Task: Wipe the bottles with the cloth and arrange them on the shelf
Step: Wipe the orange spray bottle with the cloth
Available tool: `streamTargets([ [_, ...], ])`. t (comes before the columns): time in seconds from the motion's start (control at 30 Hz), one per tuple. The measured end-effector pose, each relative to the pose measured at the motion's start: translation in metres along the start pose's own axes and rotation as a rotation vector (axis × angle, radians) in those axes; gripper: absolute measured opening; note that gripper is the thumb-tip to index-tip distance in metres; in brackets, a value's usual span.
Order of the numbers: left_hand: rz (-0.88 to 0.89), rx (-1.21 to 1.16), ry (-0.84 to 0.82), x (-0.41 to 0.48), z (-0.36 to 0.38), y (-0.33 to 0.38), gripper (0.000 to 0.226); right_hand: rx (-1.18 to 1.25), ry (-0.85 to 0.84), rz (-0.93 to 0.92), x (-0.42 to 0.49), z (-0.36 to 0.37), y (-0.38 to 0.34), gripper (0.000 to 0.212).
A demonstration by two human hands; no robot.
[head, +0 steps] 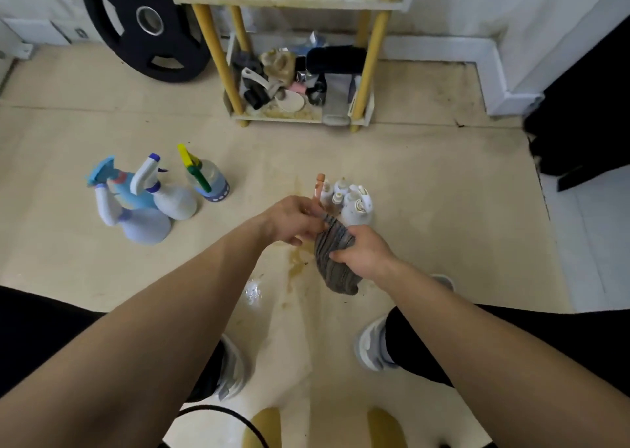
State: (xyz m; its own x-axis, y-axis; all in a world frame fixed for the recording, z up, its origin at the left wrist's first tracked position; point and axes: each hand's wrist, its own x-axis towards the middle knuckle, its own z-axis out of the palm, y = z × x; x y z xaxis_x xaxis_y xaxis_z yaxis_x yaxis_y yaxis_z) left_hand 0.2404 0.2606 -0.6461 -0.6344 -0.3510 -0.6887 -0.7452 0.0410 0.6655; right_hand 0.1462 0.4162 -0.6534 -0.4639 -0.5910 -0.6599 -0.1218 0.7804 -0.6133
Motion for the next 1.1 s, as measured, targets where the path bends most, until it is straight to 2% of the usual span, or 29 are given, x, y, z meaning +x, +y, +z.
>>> streamTargets([
  [0.07, -0.009, -0.051, 0.146, 0.014, 0.001, -0.005, 0.012, -0.073, 0.024, 0.012, 0.006, -0.003, 0.012, 0.026],
  [0.13, -0.014, 0.042, 0.294, 0.029, 0.001, -0.011, 0.027, -0.128, 0.047, 0.023, 0.011, -0.006, 0.021, 0.032],
  [0.2, -0.045, 0.151, 0.379, 0.04, 0.005, -0.012, 0.048, -0.158, 0.052, 0.029, 0.017, -0.007, 0.028, 0.033],
  [0.3, -0.071, 0.179, 0.434, 0.053, 0.013, -0.008, 0.059, -0.187, 0.036, 0.034, 0.025, -0.008, 0.033, 0.031],
  [0.43, -0.078, 0.275, 0.429, 0.069, 0.025, -0.007, 0.052, -0.202, 0.012, 0.027, 0.034, -0.008, 0.035, 0.031],
  [0.6, -0.035, 0.293, 0.494, 0.07, 0.026, -0.009, 0.028, -0.216, -0.011, 0.014, 0.037, -0.009, 0.033, 0.031],
  [0.7, -0.012, 0.291, 0.522, 0.066, 0.021, -0.012, 0.018, -0.216, -0.03, 0.013, 0.033, -0.012, 0.027, 0.022],
  [0.93, 0.055, 0.257, 0.477, 0.031, -0.008, -0.006, 0.017, -0.158, -0.089, -0.002, 0.004, -0.022, -0.002, 0.016],
  [1.1, 0.19, 0.251, 0.468, -0.016, -0.044, 0.02, 0.02, 0.053, 0.016, -0.023, -0.028, -0.036, -0.05, 0.017],
])
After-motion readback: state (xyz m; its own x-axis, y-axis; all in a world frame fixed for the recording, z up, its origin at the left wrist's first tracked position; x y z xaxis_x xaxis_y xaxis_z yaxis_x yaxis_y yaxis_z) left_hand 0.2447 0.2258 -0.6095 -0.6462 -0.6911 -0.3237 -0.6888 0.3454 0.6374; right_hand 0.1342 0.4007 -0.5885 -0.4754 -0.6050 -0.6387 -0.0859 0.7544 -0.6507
